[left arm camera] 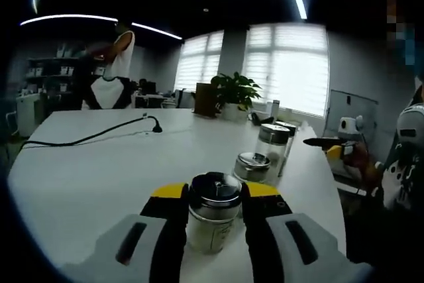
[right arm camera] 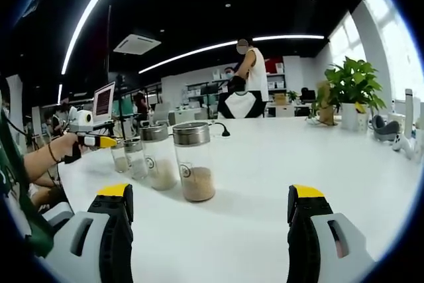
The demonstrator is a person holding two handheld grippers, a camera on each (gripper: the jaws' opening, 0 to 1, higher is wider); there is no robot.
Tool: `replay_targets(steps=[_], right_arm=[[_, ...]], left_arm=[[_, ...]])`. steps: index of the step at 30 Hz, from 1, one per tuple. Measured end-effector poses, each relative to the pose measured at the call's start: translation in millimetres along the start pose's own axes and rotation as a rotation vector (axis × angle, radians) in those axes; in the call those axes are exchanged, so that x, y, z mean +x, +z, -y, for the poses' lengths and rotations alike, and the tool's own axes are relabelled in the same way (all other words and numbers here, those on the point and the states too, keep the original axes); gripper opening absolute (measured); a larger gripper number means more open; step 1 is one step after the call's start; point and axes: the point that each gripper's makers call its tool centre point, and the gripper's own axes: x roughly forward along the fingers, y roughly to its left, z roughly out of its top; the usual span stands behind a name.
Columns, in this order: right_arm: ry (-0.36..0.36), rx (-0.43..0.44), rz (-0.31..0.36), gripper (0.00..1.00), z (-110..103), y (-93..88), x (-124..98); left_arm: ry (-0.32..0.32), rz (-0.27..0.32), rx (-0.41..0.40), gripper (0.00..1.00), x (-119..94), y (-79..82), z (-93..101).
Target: Rotate the seasoning bottle until the label or dispensing opening points toward the visible target arrow and the bottle remains upright within the marked orientation range
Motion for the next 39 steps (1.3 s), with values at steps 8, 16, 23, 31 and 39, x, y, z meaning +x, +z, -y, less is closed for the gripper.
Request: replay_targets(steps=[8, 16, 23, 31, 39], right_arm=[[0.011, -0.004, -0.001, 0.99, -2.3, -0.7, 1.5], [0.011, -0.004, -0.005, 0.99, -2.4, -1.5, 1.5], [0.005, -0.004, -0.004, 0.99, -1.0, -1.1, 0.5], [0.008, -0.004, -0.007, 0.99, -2.0, -1.9, 1.4], [0.015, -0.01, -0.019, 0.99, -4.0, -5.0, 4.3]], left_arm=[[0.037, 0.008, 0.002, 0.33, -0.3, 0.1, -1.1], [0.057, 0.006, 0.007, 0.33, 1.1, 0.2, -0.8], [0.067, 0.008, 0.004, 0.33, 2.4, 0.5, -1.7], [0.069, 0.012, 0.034, 0.34, 2.9, 0.4, -1.7], [0.11, 0.056, 0.129, 0.45, -7.8, 14.9, -0.3]])
